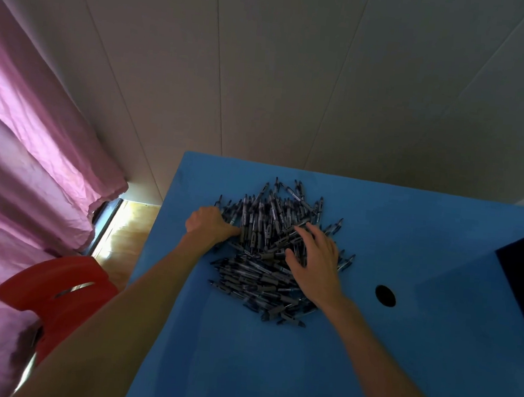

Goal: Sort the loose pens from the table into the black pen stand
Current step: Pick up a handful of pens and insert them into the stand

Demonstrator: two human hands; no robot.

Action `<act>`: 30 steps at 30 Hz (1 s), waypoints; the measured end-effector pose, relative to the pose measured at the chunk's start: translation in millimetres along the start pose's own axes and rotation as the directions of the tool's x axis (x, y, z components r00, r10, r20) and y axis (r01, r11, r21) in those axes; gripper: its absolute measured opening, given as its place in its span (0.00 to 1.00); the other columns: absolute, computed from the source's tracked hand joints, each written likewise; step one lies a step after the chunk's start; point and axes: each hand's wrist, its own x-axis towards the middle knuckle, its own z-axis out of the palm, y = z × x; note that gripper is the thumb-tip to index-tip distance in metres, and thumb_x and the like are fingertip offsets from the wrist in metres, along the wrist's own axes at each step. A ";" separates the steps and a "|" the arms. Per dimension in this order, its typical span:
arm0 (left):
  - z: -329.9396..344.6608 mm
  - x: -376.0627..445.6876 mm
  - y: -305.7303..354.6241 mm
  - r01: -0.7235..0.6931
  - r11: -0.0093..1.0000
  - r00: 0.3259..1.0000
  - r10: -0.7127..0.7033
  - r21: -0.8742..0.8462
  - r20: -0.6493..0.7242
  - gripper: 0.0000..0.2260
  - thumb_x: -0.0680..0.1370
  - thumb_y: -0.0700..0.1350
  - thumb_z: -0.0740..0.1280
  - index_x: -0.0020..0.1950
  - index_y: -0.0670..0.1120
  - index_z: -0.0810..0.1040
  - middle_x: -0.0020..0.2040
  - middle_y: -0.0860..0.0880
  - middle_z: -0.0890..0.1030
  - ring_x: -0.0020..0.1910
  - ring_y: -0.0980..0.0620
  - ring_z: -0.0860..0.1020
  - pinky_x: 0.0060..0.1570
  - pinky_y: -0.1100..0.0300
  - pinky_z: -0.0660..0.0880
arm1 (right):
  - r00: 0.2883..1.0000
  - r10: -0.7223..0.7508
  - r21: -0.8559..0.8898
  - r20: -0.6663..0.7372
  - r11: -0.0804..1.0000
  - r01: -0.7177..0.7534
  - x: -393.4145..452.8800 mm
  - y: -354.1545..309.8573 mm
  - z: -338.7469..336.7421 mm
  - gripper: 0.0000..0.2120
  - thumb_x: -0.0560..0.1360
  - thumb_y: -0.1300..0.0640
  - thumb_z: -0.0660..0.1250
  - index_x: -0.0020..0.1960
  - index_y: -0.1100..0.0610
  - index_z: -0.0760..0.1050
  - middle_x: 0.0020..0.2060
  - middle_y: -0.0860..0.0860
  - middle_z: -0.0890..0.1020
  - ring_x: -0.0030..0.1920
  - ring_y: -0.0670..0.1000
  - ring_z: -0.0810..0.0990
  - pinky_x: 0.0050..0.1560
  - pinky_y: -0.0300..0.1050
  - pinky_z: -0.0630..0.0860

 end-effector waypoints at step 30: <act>28.1 -16.6 -16.5 -0.484 0.489 0.798 -0.095 -0.726 -0.596 0.11 0.80 0.50 0.69 0.45 0.48 0.70 0.34 0.42 0.76 0.34 0.43 0.77 0.33 0.48 0.74 | 0.980 -0.098 0.101 -0.176 0.988 0.116 19.9 -37.3 12.2 0.24 0.80 0.52 0.65 0.75 0.51 0.67 0.75 0.48 0.63 0.76 0.50 0.58 0.77 0.54 0.55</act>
